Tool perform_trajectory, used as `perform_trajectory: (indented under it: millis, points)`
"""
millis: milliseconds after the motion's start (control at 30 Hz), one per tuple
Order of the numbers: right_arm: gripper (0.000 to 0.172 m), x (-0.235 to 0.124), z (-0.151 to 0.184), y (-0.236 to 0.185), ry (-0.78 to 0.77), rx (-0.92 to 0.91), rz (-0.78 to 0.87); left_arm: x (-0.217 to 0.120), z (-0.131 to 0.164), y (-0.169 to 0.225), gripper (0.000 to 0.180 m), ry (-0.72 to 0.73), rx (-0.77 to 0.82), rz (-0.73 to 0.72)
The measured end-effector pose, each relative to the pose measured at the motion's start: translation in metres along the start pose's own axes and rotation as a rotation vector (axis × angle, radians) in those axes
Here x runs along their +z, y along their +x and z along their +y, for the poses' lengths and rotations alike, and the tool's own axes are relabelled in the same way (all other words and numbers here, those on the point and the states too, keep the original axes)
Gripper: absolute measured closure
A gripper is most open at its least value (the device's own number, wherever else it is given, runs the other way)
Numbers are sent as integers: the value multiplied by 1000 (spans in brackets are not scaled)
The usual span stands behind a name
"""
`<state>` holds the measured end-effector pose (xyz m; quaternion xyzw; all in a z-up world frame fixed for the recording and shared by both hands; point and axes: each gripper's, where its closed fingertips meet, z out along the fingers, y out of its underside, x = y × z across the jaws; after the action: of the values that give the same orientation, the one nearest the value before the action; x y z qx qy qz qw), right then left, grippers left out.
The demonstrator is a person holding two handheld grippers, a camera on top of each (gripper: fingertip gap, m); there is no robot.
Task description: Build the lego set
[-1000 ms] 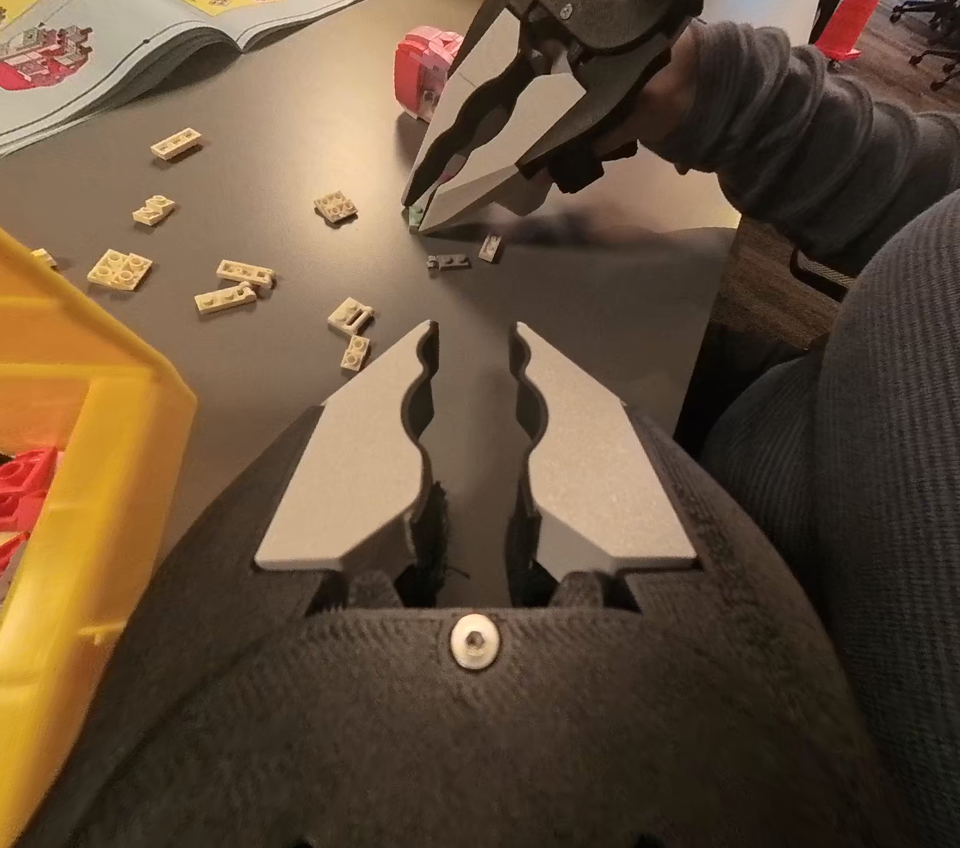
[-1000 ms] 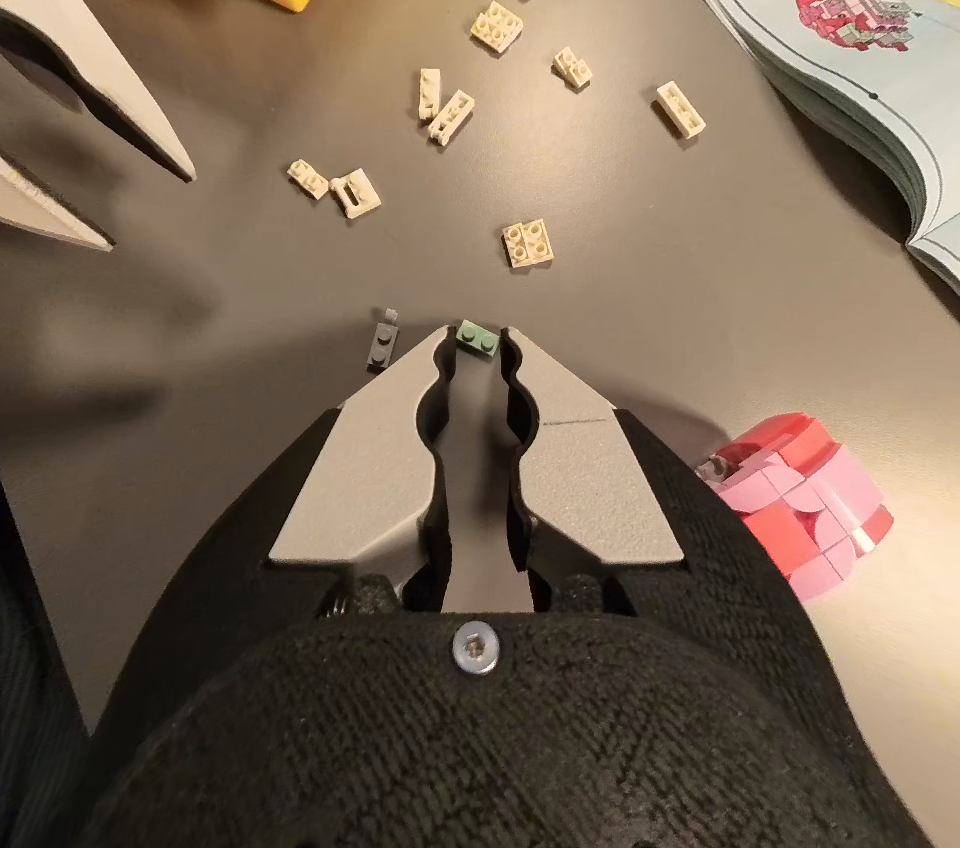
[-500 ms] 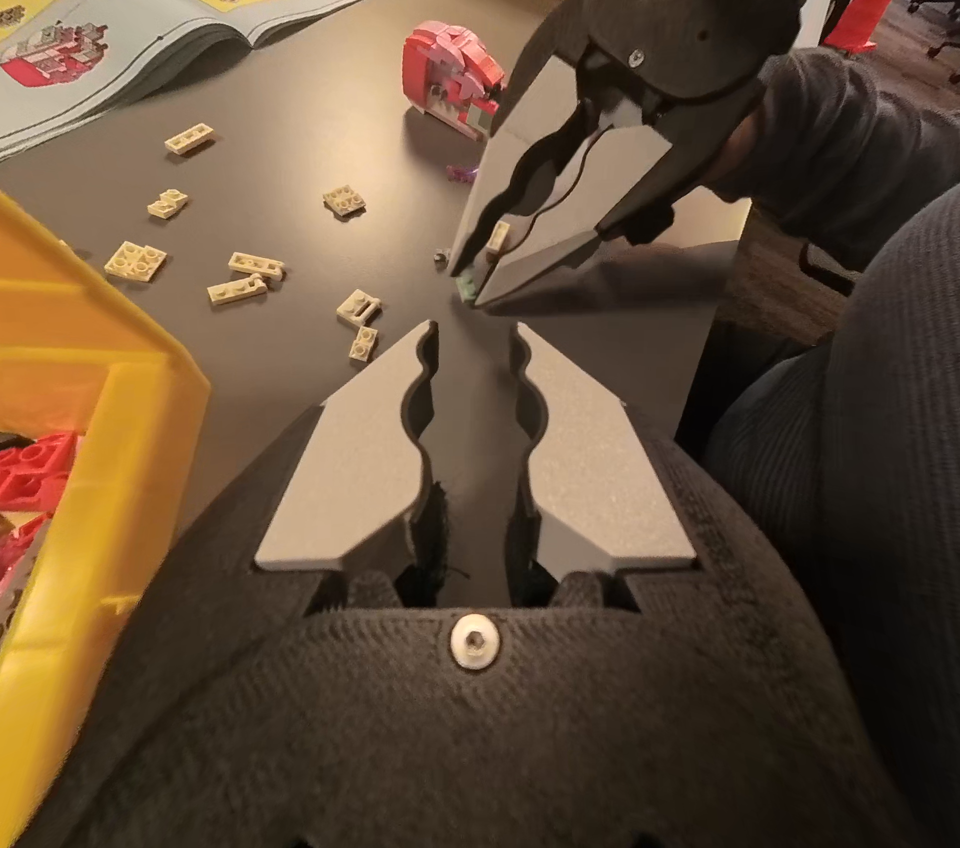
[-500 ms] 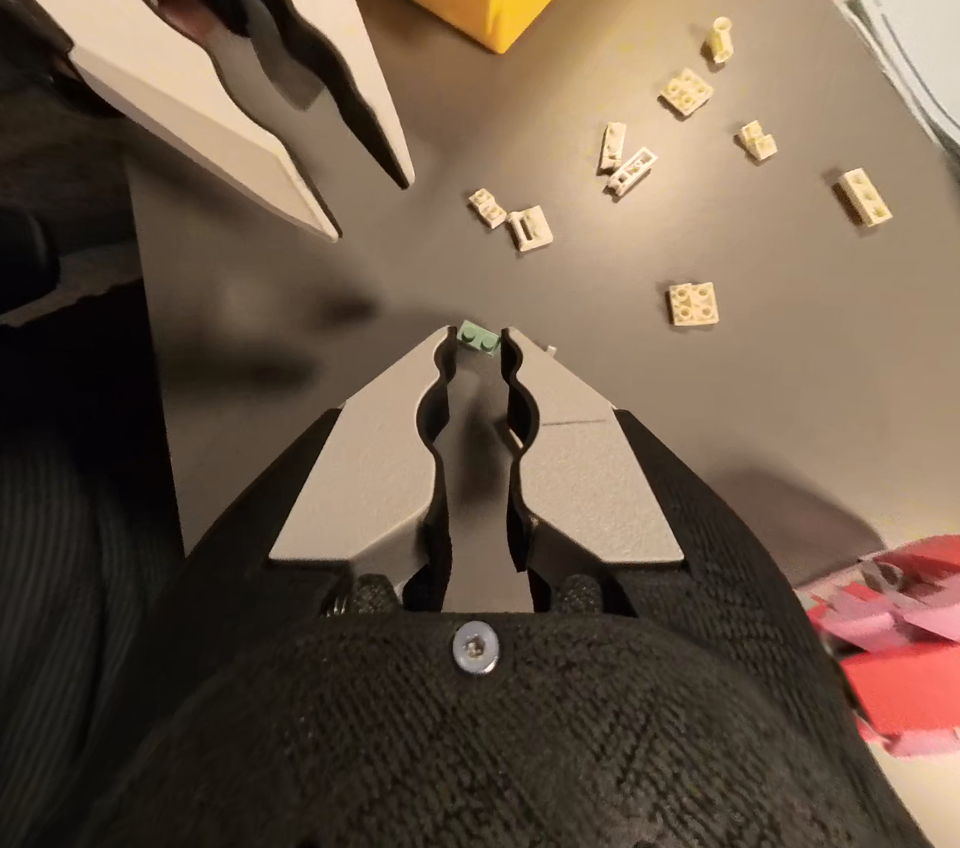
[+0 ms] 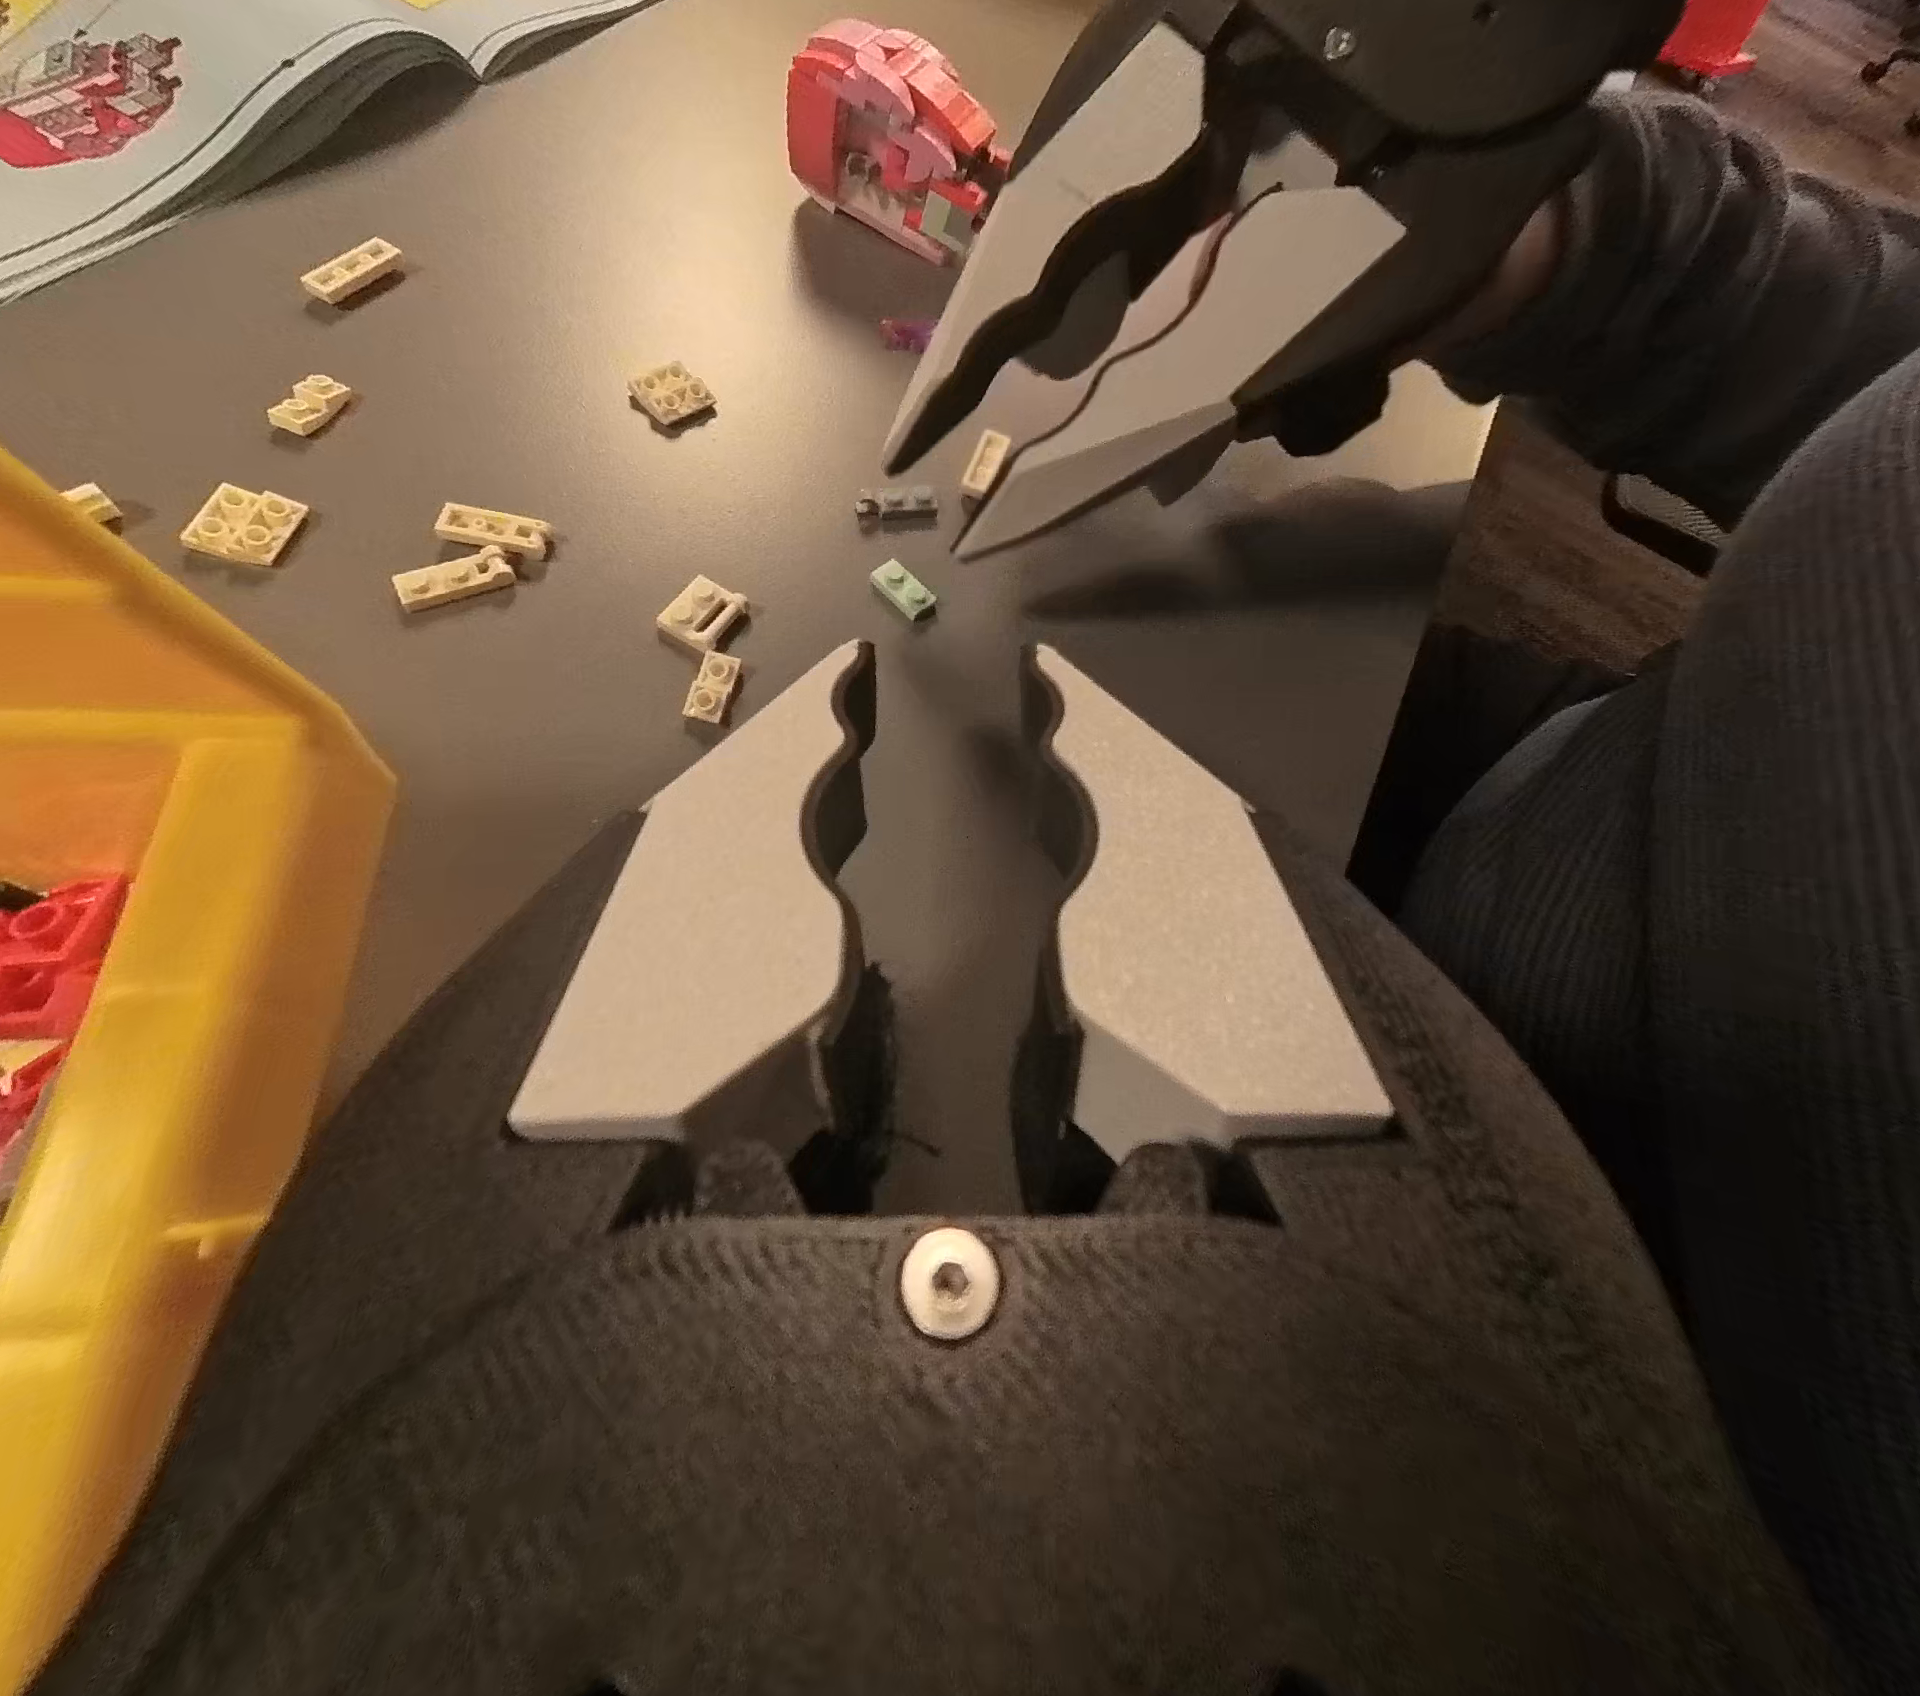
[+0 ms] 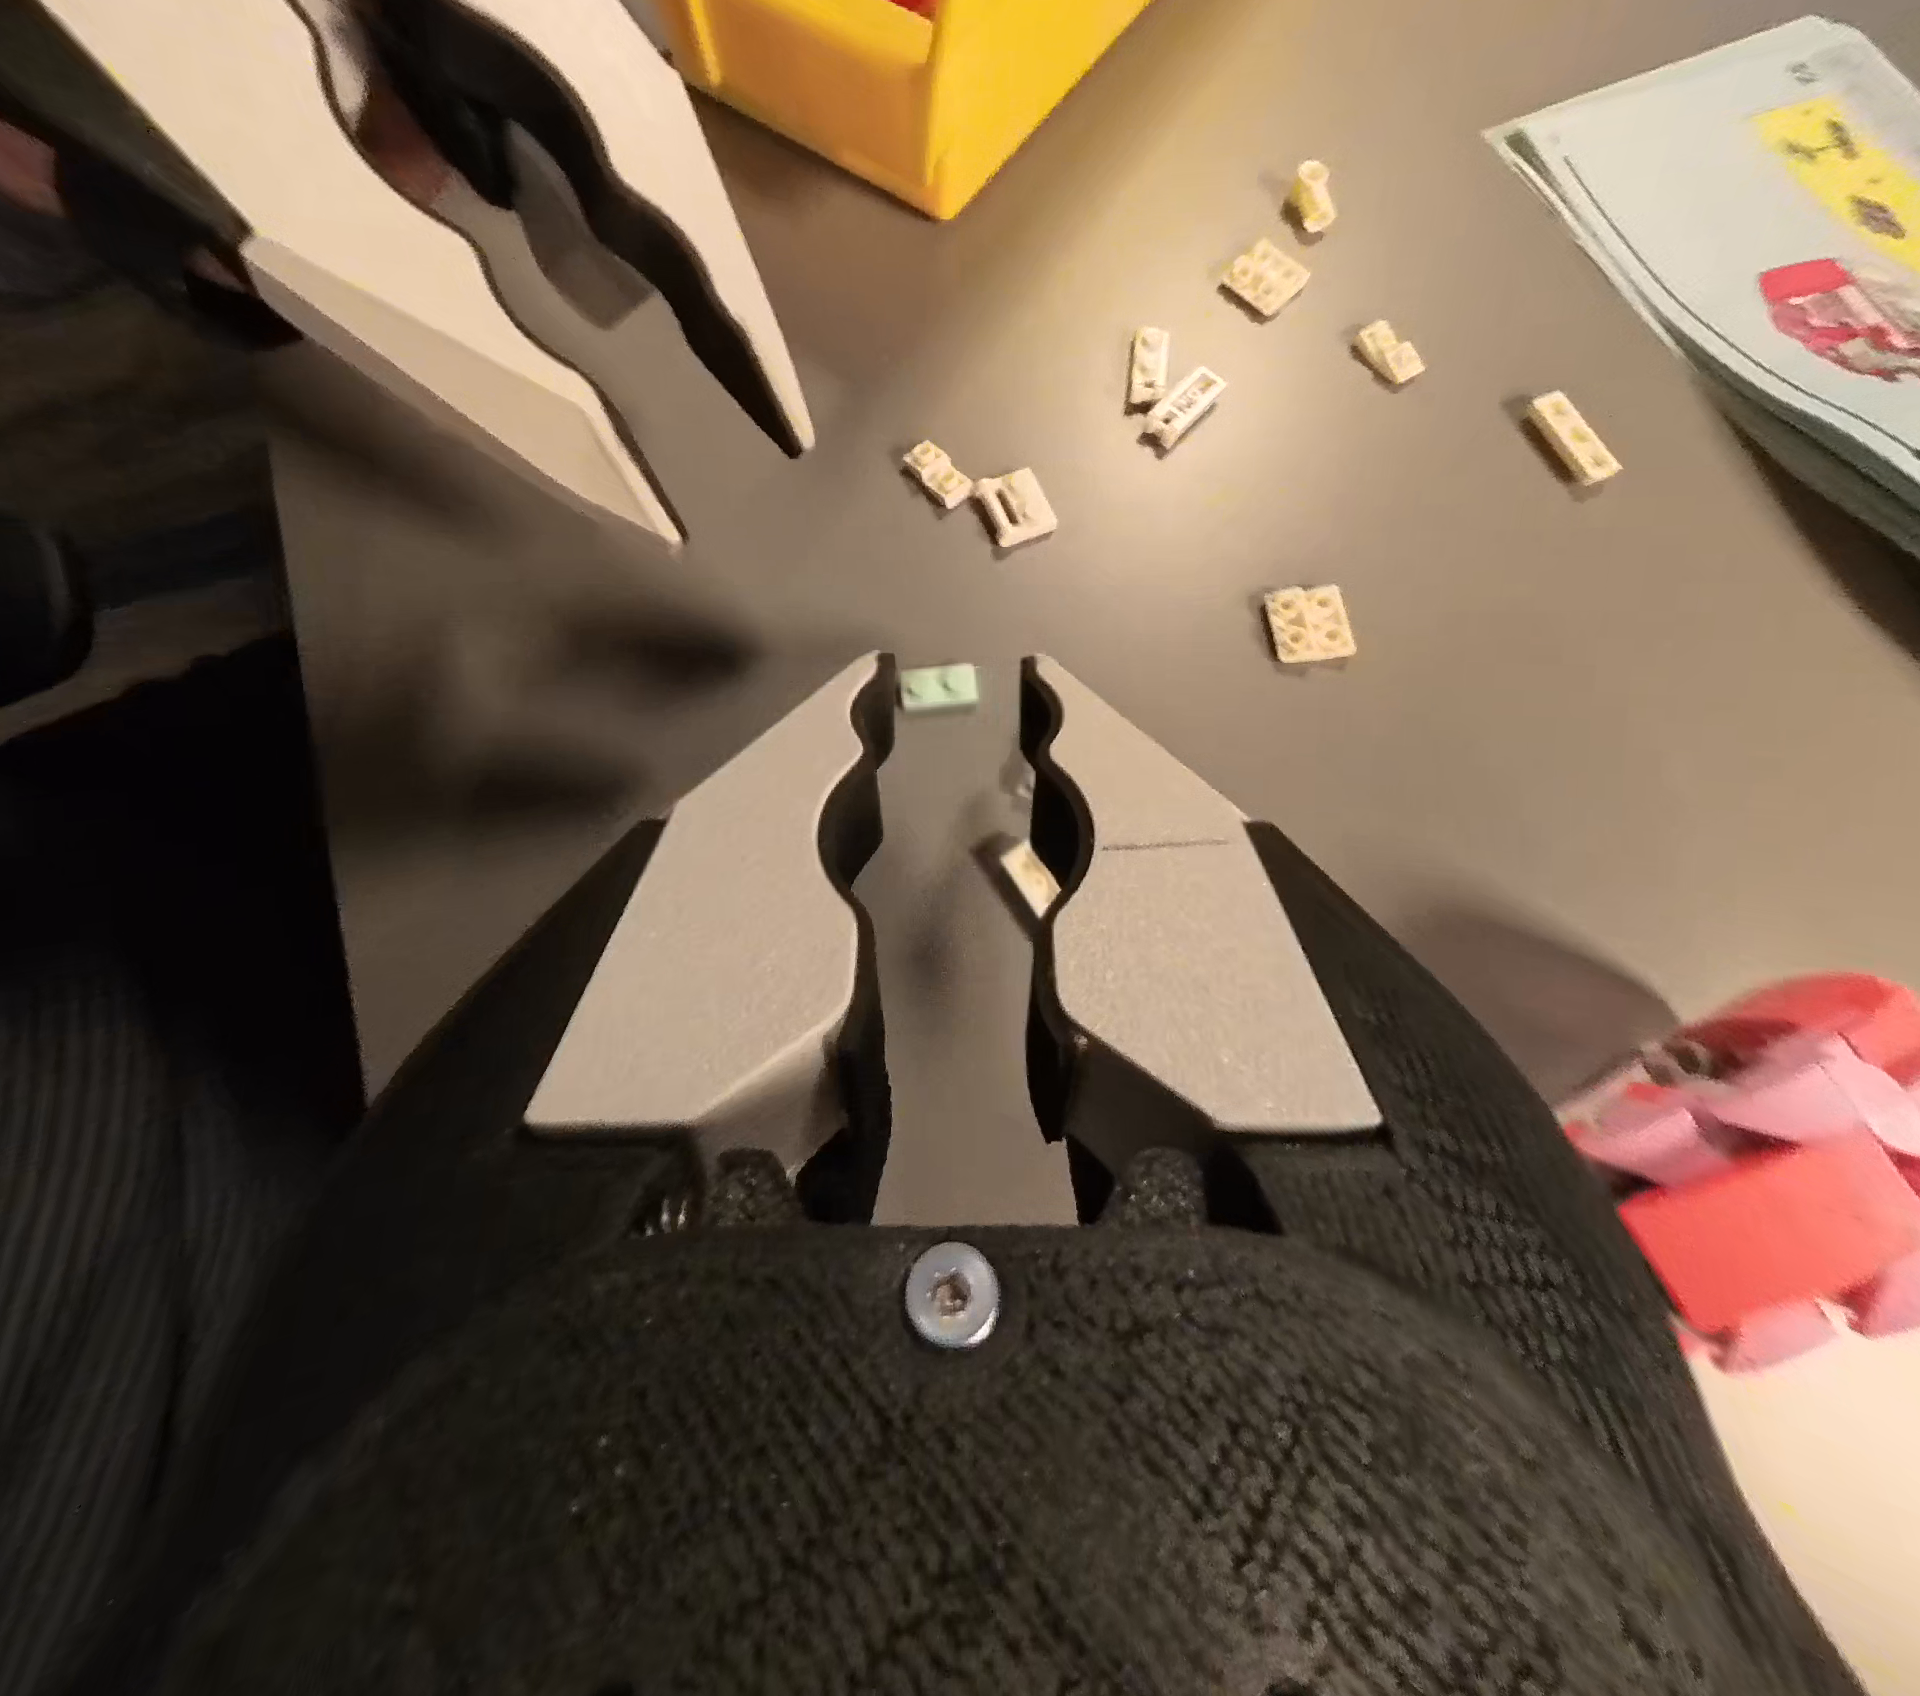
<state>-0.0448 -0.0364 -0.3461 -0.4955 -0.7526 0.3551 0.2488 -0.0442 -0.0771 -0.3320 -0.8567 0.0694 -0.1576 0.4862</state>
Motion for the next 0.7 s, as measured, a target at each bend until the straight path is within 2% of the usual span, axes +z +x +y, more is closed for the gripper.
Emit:
perform_trajectory:
  millis: [233, 467, 700]
  points:
    - [149, -3, 17, 8, -50, 4, 6, 6, 0, -1, 153, -3, -22, -14]
    - [146, -2, 14, 3, -48, -51, -35, 20, -1, -2, 153, -34, -26, -59]
    - [146, 11, 13, -5, -49, -51, -110, 17, 3, -3, 153, -32, -56, -51]
